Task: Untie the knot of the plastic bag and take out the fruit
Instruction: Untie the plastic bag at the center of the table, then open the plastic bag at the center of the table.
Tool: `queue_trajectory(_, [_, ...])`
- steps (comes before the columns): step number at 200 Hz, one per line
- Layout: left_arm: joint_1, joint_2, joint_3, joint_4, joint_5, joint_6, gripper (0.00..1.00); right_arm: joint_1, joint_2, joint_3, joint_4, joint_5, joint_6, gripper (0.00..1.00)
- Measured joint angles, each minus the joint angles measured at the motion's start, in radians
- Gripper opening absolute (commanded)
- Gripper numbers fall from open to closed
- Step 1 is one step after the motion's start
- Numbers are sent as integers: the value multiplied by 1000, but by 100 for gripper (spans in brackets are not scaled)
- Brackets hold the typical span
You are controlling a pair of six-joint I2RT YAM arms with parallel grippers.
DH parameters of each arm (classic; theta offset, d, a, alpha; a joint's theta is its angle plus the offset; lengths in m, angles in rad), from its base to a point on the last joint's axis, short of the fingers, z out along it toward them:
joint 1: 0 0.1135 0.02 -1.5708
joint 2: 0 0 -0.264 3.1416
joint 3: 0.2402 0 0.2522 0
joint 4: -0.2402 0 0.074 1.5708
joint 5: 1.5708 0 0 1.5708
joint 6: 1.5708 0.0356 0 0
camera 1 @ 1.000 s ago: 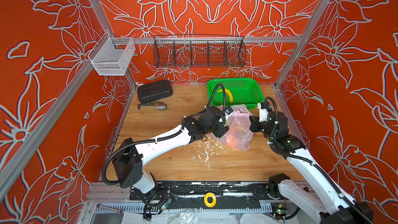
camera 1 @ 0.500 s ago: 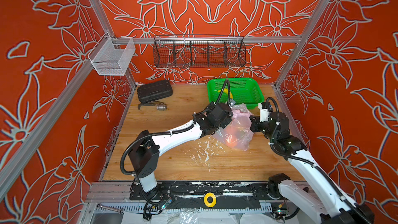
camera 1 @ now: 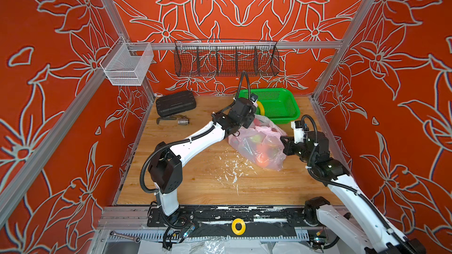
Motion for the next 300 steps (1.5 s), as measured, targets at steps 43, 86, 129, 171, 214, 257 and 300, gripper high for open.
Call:
queue_trajectory(43, [93, 0, 50, -55, 195, -114, 0, 78, 138, -39, 70, -178, 40, 17])
queue_trajectory(86, [101, 0, 71, -66, 294, -163, 0, 121, 195, 34, -71, -146, 41, 49])
queue_trajectory(129, [101, 0, 71, -86, 338, -188, 0, 121, 115, 205, -106, -13, -38, 74])
queue_trajectory(171, [101, 0, 71, -90, 350, -199, 0, 121, 277, 416, -119, 43, -148, 84])
queue_trajectory(214, [101, 0, 71, -94, 349, -204, 2, 121, 528, 617, -209, 65, -275, 83])
queue_trajectory(257, [101, 0, 71, -101, 350, -214, 13, 121, 689, 682, -257, 40, -304, 38])
queue_trajectory(300, [101, -14, 51, -101, 359, -241, 47, 121, 728, 689, -267, 61, -260, 2])
